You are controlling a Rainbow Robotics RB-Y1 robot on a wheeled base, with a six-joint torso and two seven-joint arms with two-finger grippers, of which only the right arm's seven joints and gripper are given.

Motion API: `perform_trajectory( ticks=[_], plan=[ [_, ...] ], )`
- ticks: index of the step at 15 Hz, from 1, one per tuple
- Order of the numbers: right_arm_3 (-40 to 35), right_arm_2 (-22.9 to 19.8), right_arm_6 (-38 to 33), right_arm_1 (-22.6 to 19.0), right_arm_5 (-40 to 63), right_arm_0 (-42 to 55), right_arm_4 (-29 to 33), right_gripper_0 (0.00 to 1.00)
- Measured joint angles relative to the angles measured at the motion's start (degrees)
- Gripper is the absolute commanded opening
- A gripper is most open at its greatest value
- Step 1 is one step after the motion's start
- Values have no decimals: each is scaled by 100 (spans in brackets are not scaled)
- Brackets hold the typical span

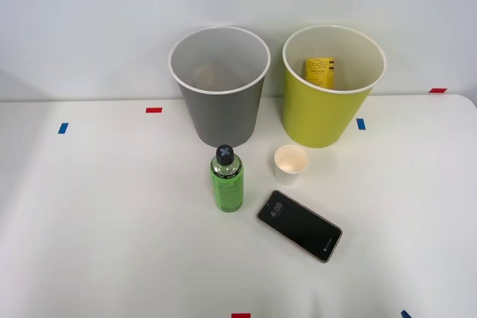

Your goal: Put cans in the gray bin, plastic bottles in the light green bin

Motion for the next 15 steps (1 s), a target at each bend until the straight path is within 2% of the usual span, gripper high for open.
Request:
perform_trajectory(
  ticks=[15],
  plan=[
    [0, 0, 0, 0, 0, 0, 0, 100]
  ],
)
